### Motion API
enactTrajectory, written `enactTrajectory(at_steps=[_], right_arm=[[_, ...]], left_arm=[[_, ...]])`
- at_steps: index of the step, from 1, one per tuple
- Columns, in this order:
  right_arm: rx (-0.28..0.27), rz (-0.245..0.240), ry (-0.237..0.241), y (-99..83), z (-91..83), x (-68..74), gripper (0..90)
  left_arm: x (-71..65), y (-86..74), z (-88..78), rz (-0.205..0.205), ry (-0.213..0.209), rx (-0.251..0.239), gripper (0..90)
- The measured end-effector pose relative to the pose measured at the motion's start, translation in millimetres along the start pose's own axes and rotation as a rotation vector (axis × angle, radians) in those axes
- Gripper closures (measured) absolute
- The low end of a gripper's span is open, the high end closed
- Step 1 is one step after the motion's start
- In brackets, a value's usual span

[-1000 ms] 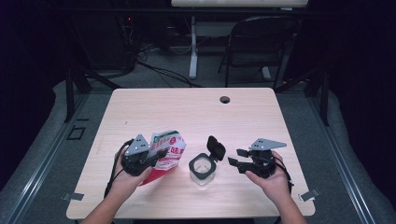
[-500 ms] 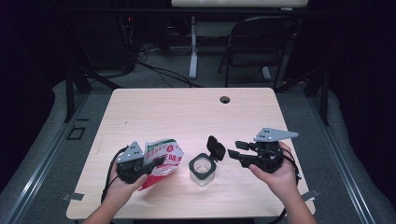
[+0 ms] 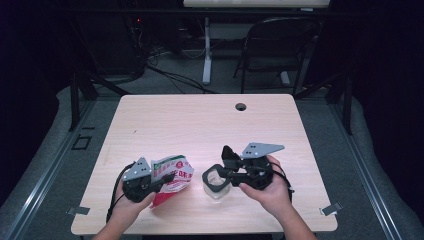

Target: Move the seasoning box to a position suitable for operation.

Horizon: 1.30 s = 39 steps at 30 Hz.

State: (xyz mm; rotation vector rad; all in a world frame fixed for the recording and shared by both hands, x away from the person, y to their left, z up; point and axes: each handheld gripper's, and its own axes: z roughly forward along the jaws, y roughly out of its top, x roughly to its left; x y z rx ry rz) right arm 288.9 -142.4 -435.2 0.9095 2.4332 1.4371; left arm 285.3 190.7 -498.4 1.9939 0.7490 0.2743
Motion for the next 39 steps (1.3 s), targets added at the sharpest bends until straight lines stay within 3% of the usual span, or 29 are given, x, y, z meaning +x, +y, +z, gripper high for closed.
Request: enactTrajectory(at_steps=[5, 17, 22, 26, 39], right_arm=[[0.048, -0.029, 0.049, -2.9, 30.8, 13.2, 64.8], [0.118, -0.048, 0.086, -7.4, 74.5, 25.0, 75.1], [0.127, -0.042, 0.081, -7.8, 80.1, 25.0, 79.2], [0.112, -0.035, 0.074, -6.8, 84.0, 25.1, 88.7], [0.08, -0.024, 0.074, -7.9, 78.5, 24.5, 90.0]], left_arm=[[-0.8, -4.3, 1.7, -0.014, 0.0, 0.011, 89.0], [-7.9, -8.0, 2.8, 0.002, -0.01, 0.006, 88.6], [-9.0, -9.5, 2.0, 0.005, -0.015, 0.006, 87.7], [-9.2, -10.1, 1.4, 0.008, -0.017, 0.0, 84.9], [-7.8, -12.0, 0.5, 0.004, -0.037, -0.022, 72.1]])
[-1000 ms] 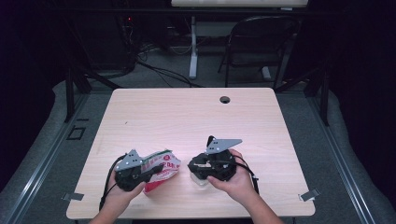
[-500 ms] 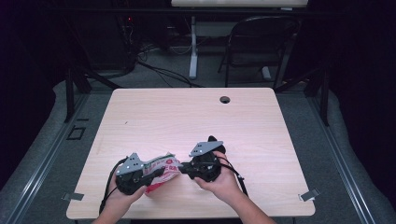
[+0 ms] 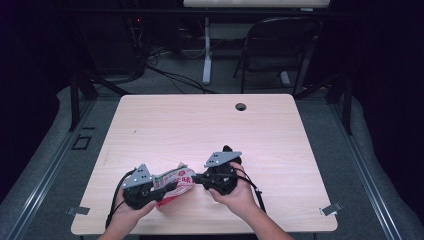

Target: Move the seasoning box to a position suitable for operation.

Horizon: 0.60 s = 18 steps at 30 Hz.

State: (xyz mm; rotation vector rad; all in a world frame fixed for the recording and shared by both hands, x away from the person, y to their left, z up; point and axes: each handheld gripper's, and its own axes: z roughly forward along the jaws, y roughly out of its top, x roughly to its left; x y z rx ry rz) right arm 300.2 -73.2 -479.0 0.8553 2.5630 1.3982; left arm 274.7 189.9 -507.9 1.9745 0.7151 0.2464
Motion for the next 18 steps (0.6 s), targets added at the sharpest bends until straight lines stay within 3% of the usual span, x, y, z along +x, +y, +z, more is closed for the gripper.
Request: enactTrajectory(at_steps=[11, 14, 18], right_arm=[[-0.006, 0.014, -0.007, -6.4, -10.4, -4.7, 90.0], [-0.004, 0.014, -0.003, -6.8, -10.6, -4.9, 90.0], [-0.004, 0.016, -0.002, -7.0, -10.2, -4.0, 90.0]], left_arm=[[-2.7, -4.4, 7.2, -0.006, -0.015, -0.023, 55.7], [-6.2, -6.8, 8.6, -0.009, 0.013, -0.023, 52.5], [-9.4, -15.6, 10.1, 0.002, 0.073, 0.013, 46.1]])
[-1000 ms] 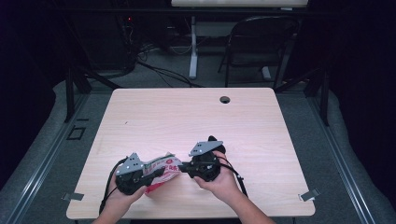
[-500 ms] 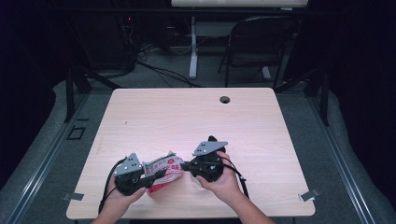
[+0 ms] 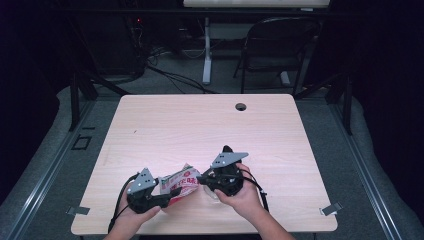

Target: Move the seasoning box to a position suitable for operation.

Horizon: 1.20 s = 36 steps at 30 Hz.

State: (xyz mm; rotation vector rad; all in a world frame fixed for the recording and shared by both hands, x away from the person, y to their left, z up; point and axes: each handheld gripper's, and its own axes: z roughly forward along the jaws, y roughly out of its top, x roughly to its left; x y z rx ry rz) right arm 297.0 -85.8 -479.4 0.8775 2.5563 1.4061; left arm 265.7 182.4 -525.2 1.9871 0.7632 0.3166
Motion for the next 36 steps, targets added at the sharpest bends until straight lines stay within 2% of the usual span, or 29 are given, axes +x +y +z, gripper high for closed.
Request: enactTrajectory(at_steps=[1, 3, 8, 11, 13, 15, 19, 22, 24, 25, 28, 36], right_arm=[[0.002, -0.002, -0.001, 0.1, 0.0, 0.1, 90.0], [0.0, 0.0, -0.001, 0.1, 0.1, 0.1, 90.0], [-0.001, -0.003, -0.004, -0.1, 0.0, 0.9, 90.0], [0.001, -0.005, 0.0, -0.7, -0.2, 0.6, 90.0], [-0.004, 0.0, 0.003, -1.3, -0.1, 0.3, 90.0], [-0.002, 0.001, 0.002, -1.6, -0.6, 0.1, 90.0], [-0.003, 0.002, 0.004, -2.4, -0.6, -0.1, 90.0], [-0.006, 0.005, 0.004, -2.7, -0.5, -0.4, 90.0], [-0.006, 0.008, 0.006, -2.9, -0.6, -0.5, 90.0], [-0.001, 0.006, 0.009, -2.9, -0.9, -0.9, 90.0], [-0.003, 0.008, 0.011, -3.2, -0.8, -0.9, 89.9], [-0.004, 0.009, 0.014, -4.0, -0.8, -1.3, 89.7]], left_arm=[[-0.9, -6.9, 0.6, 0.007, 0.021, 0.016, 43.8], [-1.5, -10.3, 1.1, 0.0, 0.024, 0.021, 42.5], [0.6, -15.5, 5.7, -0.02, -0.006, 0.038, 43.3], [-0.1, -18.1, 9.9, -0.03, -0.008, 0.049, 42.4], [-0.7, -20.3, 14.3, -0.033, -0.006, 0.056, 37.1], [-0.8, -22.1, 18.1, -0.006, 0.008, 0.067, 33.5], [1.6, -26.2, 22.4, -0.022, 0.004, 0.056, 31.8], [5.5, -30.5, 24.6, -0.075, -0.012, 0.054, 31.9], [8.8, -32.3, 25.9, -0.085, -0.022, 0.055, 31.9], [8.9, -33.2, 27.1, -0.111, -0.027, 0.049, 31.9], [11.4, -35.2, 29.8, -0.134, -0.032, 0.048, 31.9], [11.9, -37.8, 38.5, -0.117, -0.036, 0.08, 31.6]])
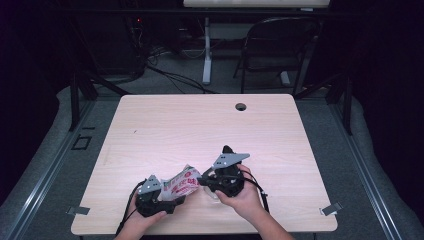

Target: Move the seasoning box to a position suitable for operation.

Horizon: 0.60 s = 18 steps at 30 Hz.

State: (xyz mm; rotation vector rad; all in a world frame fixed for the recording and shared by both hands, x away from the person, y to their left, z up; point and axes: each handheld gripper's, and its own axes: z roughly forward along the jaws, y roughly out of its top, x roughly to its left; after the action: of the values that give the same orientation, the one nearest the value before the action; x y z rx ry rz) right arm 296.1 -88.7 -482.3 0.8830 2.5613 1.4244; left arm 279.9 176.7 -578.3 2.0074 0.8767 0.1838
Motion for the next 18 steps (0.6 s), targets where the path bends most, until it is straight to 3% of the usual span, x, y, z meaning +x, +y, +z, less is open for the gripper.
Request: enactTrajectory(at_steps=[18], right_arm=[[0.0, 0.002, 0.006, -0.9, 0.4, 0.5, 89.4]], left_arm=[[1.7, -3.5, 10.7, 0.024, 0.021, 0.05, 32.3]])
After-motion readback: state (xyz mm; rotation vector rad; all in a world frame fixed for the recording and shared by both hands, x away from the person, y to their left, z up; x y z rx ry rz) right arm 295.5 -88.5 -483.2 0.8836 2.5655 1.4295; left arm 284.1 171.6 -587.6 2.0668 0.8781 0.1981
